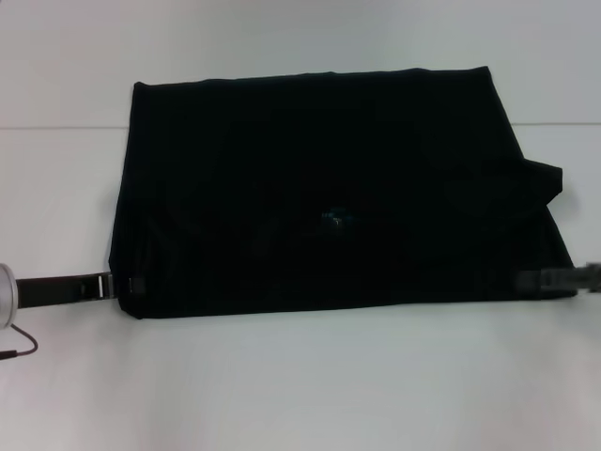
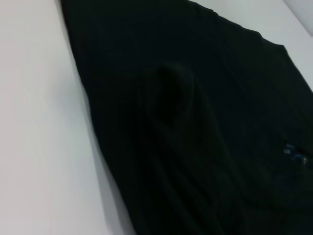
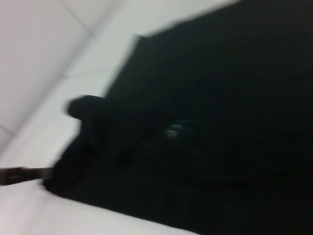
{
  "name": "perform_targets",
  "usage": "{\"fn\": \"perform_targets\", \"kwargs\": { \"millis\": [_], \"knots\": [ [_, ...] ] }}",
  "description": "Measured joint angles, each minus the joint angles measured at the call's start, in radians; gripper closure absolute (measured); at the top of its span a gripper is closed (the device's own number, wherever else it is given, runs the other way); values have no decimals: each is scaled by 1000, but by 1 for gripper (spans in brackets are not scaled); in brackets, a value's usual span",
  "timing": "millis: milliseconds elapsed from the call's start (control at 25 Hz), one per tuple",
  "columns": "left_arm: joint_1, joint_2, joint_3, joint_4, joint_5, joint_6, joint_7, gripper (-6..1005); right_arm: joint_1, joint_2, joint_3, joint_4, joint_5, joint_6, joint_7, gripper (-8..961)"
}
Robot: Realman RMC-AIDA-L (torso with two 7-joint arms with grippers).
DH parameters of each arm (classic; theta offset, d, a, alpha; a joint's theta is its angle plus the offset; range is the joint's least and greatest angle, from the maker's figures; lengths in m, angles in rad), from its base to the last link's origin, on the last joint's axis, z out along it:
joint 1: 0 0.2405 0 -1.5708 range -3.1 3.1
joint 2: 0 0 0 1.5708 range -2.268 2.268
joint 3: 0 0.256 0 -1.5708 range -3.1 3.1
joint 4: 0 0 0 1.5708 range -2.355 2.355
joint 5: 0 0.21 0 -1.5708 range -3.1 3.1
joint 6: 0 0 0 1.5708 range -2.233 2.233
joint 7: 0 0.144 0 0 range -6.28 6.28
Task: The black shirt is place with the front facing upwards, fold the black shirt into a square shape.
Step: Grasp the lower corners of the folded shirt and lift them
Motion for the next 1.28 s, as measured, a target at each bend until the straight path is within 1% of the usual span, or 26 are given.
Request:
{"fn": "perform_targets", "kwargs": {
  "millis": [120, 200, 320, 400, 440, 640, 840, 1080, 1280],
  "knots": [
    [3, 0, -2, 8, -1, 10, 4, 993, 61, -46, 30, -60, -138, -54, 186, 70],
    [4, -1, -1, 11, 0, 15, 4, 993, 97, -55, 61, -101, -234, -71, 276, 70],
    [3, -2, 3, 11, 0, 23, 5, 993, 147, -48, 90, -143, -362, -68, 341, 70],
    [3, -2, 3, 11, 0, 29, 6, 993, 172, -41, 87, -140, -422, -44, 361, 70],
    [3, -2, 2, 11, 0, 32, 5, 993, 192, -31, 77, -120, -464, -11, 372, 69],
    [3, 0, 0, 11, 0, 37, 5, 993, 208, -19, 53, -73, -477, 50, 370, 69],
    [2, 2, 3, 11, 0, 44, 5, 993, 227, -13, 22, -28, -478, 126, 371, 71],
    [1, 2, -2, 11, 0, 45, 5, 994, 248, 2, -10, 41, -476, 213, 367, 94],
    [0, 1, 0, 11, 0, 45, 5, 994, 265, 13, -18, 87, -479, 247, 352, 113]
  ]
}}
